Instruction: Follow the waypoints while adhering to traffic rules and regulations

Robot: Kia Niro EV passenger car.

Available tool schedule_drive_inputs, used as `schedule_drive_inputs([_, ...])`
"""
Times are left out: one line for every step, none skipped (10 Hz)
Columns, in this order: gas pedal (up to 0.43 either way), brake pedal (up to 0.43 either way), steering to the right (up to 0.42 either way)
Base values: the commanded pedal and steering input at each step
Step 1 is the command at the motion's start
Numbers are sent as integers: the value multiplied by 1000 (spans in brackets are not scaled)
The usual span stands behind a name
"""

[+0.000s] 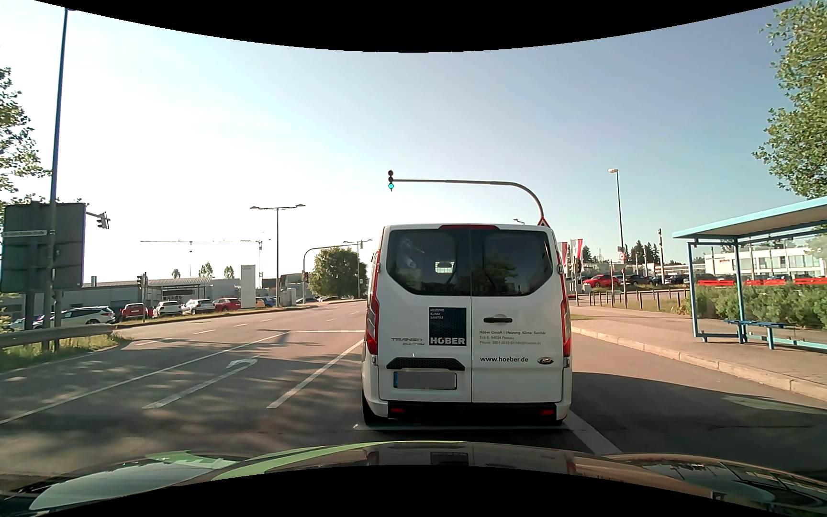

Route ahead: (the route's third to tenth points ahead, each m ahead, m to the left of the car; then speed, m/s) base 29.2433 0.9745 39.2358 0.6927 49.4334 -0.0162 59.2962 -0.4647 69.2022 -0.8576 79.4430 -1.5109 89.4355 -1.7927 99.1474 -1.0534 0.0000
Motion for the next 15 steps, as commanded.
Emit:
schedule_drive_inputs([0,220,8])
schedule_drive_inputs([0,220,8])
schedule_drive_inputs([0,220,8])
schedule_drive_inputs([0,226,8])
schedule_drive_inputs([0,220,7])
schedule_drive_inputs([0,177,7])
schedule_drive_inputs([0,0,7])
schedule_drive_inputs([0,0,7])
schedule_drive_inputs([0,0,8])
schedule_drive_inputs([98,0,7])
schedule_drive_inputs([177,0,7])
schedule_drive_inputs([177,0,7])
schedule_drive_inputs([189,0,7])
schedule_drive_inputs([189,0,7])
schedule_drive_inputs([209,0,7])
